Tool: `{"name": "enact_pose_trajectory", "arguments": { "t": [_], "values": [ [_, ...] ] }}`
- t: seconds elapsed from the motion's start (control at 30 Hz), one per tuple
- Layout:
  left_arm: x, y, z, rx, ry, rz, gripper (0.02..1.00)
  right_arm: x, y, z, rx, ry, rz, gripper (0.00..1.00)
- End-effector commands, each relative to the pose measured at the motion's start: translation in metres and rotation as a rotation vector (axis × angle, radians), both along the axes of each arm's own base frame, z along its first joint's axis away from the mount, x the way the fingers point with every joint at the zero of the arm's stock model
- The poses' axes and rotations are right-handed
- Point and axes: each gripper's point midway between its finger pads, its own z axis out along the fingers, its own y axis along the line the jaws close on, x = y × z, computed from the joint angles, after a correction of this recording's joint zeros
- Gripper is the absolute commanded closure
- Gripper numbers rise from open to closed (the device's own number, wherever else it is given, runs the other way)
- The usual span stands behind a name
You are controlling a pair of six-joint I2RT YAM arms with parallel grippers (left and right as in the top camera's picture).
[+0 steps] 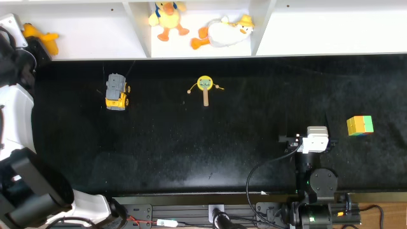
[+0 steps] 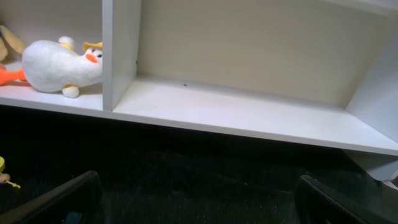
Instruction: Store Toys
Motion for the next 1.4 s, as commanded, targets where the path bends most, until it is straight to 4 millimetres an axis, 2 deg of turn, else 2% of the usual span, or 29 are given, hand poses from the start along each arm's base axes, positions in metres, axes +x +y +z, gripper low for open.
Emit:
{"name": "enact_pose_trajectory", "arguments": {
  "t": [0.03, 0.17, 0.2, 0.23, 0.33, 0.37, 0.4, 0.67, 0.77, 0.93, 1.07, 1.2, 1.27, 1.4],
  "values": [
    [0.01, 0.002, -0.002, -0.023, -0.017, 0.013, 0.77, 0.0, 0.0, -0.004, 0.012, 0.002, 0.001, 0.007],
    [0.014, 0.002, -0.001, -0.021, -0.032, 0.008, 0.761, 0.0, 0.0, -0.004, 0.012, 0.002, 0.001, 0.005],
    [0.015, 0.001, -0.001, -0.022, -0.033, 0.005, 0.717, 0.0, 0.0, -0.004, 0.012, 0.002, 0.0, 0.007],
    [0.015, 0.001, -0.001, -0.021, -0.033, 0.005, 0.63, 0.0, 0.0, -0.004, 0.012, 0.002, 0.001, 0.005],
    [0.015, 0.001, -0.001, -0.021, -0.033, 0.005, 0.207, 0.0, 0.0, -0.004, 0.012, 0.002, 0.001, 0.005],
    [0.015, 0.001, -0.001, -0.021, -0.034, 0.005, 0.093, 0.0, 0.0, -0.004, 0.012, 0.002, 0.001, 0.005],
    [0.015, 0.001, -0.001, -0.021, -0.034, 0.005, 0.02, 0.0, 0.0, -0.004, 0.012, 0.002, 0.001, 0.007],
    [0.016, -0.001, 0.0, -0.022, -0.035, -0.001, 0.02, 0.0, 0.0, -0.004, 0.012, 0.002, 0.001, 0.007],
    [0.01, -0.005, 0.004, -0.027, -0.025, -0.003, 0.02, 0.0, 0.0, -0.004, 0.012, 0.002, 0.001, 0.005],
    [-0.014, -0.013, 0.012, 0.012, 0.0, -0.012, 0.02, 0.0, 0.0, -0.004, 0.012, 0.002, 0.001, 0.007],
    [-0.049, -0.019, 0.005, 0.044, 0.034, 0.031, 0.02, 0.0, 0.0, -0.004, 0.012, 0.002, 0.001, 0.005],
    [-0.09, -0.042, -0.013, -0.003, 0.043, 0.034, 0.02, 0.0, 0.0, -0.004, 0.012, 0.002, 0.001, 0.007],
    [-0.106, -0.063, -0.026, -0.07, 0.044, 0.017, 0.02, 0.0, 0.0, -0.004, 0.012, 0.002, 0.001, 0.005],
    [-0.117, -0.109, -0.047, -0.133, 0.107, -0.084, 0.02, 0.0, 0.0, -0.004, 0.012, 0.002, 0.001, 0.007]
  ]
}}
